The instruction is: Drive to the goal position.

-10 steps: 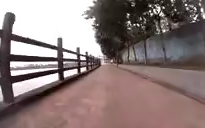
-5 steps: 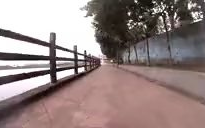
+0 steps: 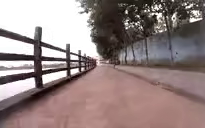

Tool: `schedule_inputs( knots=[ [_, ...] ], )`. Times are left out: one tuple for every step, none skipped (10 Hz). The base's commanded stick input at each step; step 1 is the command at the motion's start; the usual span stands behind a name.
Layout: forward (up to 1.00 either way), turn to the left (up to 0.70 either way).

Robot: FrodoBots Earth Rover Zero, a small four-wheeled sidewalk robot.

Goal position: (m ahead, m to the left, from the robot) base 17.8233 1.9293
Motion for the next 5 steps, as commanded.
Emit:
schedule_inputs(
  knots=[
    [1.00,0.00],
    [1.00,0.00],
    [1.00,0.00],
    [1.00,0.00],
    [1.00,0.00]
  ],
)
